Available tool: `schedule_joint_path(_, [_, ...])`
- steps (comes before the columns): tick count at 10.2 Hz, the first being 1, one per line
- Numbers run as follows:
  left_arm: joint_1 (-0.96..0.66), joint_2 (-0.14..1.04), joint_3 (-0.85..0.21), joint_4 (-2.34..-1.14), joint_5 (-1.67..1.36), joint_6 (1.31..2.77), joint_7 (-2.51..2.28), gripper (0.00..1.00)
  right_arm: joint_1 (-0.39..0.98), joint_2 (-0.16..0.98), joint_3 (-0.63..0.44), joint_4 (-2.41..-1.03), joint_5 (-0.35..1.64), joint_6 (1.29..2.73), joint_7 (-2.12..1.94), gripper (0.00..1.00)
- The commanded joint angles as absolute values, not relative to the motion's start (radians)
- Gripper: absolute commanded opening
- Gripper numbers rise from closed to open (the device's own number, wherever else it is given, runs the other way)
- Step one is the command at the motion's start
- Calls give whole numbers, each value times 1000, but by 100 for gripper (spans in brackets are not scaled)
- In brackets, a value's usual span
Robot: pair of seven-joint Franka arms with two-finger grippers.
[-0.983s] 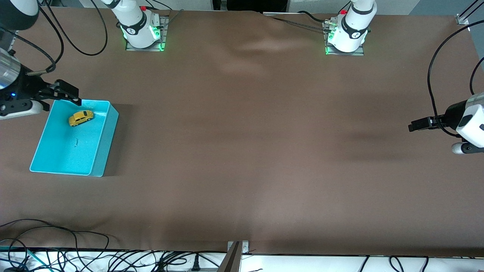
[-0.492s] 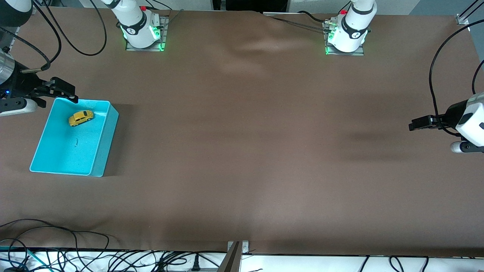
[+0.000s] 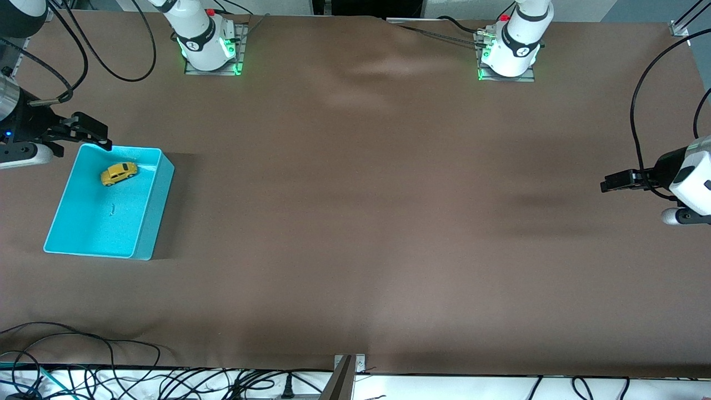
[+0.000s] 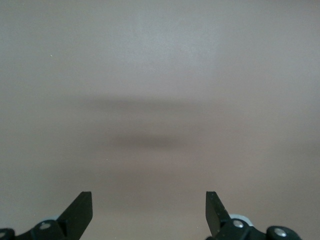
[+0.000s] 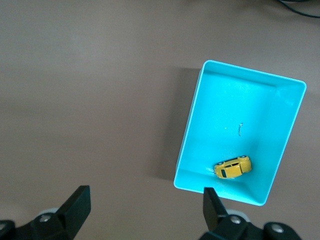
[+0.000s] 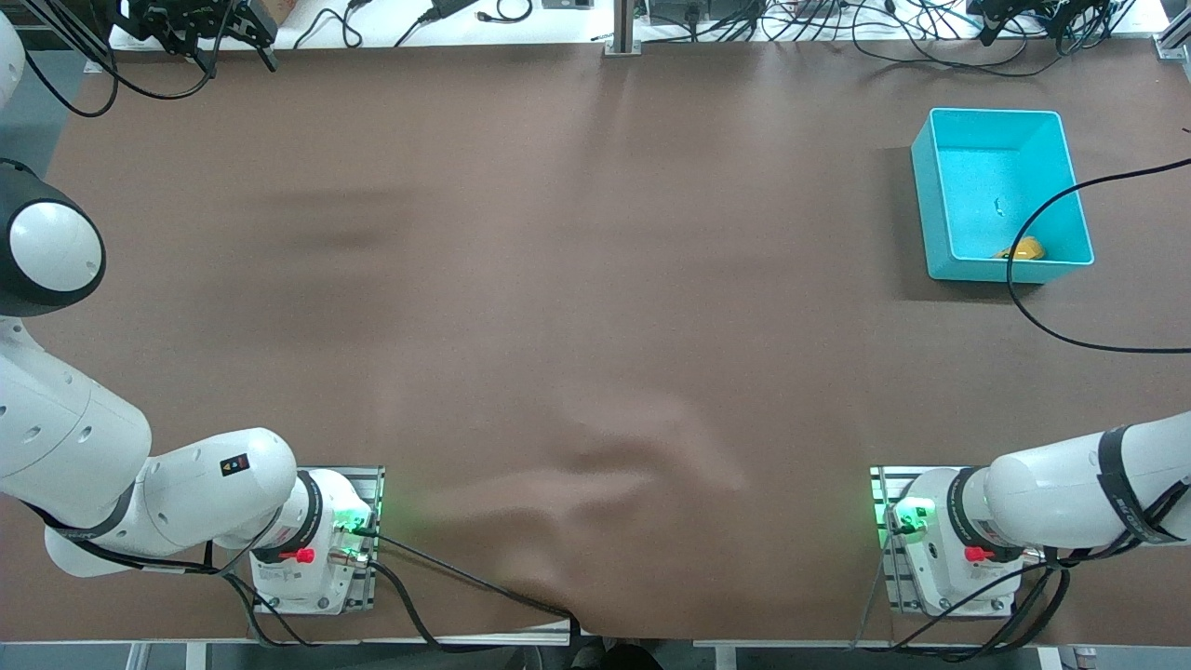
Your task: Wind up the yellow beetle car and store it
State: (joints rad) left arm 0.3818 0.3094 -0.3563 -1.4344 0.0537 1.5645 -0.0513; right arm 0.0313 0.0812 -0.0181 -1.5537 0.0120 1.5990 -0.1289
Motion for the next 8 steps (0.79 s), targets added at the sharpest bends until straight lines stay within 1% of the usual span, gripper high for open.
schedule_joint_path(1, [388,304,-359,-1425,41,1554,-31,100,41,74,-43,-1536,-6,1548,-127,100])
schedule_joint_path(2, [388,305,-359,-1427,43,1554,-32,100,41,68,-64,-1536,-6,1533,-129,100])
schedule_joint_path(5, [387,305,-359,-1427,41,1554,-32,100,41,64,-84,-1529,3,1534,-134,100])
schedule_joint_path(8, [387,305,-359,-1427,41,1554,-32,100,32,83,-118,-1529,15,1545,-144,100])
